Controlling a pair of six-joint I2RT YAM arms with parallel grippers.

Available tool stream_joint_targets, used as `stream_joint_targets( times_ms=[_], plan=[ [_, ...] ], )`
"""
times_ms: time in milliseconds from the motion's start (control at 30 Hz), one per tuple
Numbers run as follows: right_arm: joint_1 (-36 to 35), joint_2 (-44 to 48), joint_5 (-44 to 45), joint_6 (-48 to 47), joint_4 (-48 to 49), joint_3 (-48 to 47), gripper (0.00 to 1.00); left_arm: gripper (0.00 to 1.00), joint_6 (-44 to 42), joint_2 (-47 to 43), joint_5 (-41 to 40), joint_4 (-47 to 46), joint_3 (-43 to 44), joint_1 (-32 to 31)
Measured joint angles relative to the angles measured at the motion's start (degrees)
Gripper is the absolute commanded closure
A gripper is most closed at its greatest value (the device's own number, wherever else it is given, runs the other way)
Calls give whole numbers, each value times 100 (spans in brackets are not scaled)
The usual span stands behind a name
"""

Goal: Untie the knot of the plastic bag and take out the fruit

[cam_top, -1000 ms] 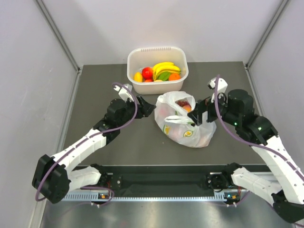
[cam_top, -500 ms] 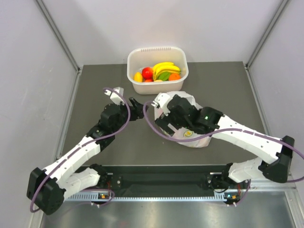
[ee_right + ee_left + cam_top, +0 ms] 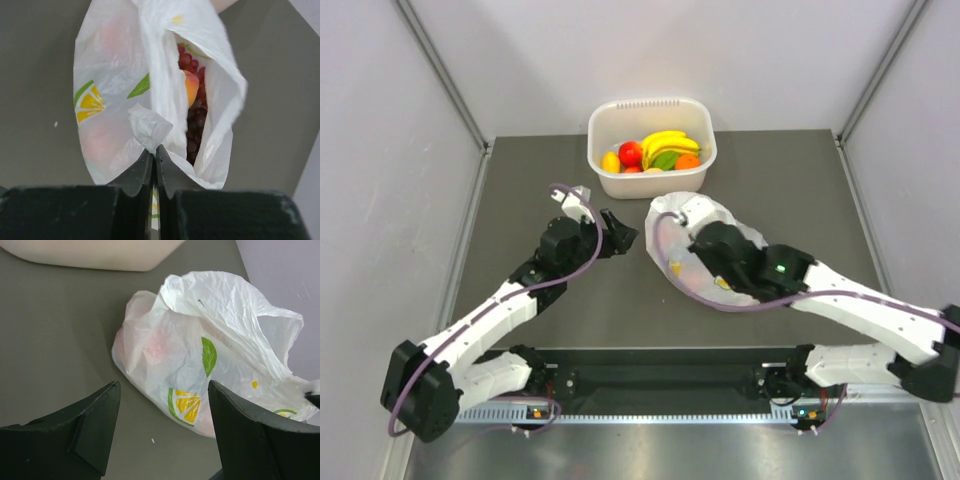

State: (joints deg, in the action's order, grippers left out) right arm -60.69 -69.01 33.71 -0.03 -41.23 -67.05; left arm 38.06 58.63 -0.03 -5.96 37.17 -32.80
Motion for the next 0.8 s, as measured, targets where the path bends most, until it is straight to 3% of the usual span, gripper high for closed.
stream_joint_targets(
  times_ms=[167,300,567,800],
  plan=[
    [11,2144,260,929,291,839,100,25,286,546,328,-44,442,-199],
    [11,3257,409,1513,376,1178,100,24,684,964,339,-146,964,-664],
    [11,3198,175,1985,431,1786,100,14,1397,1893,-175,-177,2028,-1749],
    [11,3241,-13,2024,542,1908,100,9,1829,2455,-498,98,2531,-2057]
  ],
)
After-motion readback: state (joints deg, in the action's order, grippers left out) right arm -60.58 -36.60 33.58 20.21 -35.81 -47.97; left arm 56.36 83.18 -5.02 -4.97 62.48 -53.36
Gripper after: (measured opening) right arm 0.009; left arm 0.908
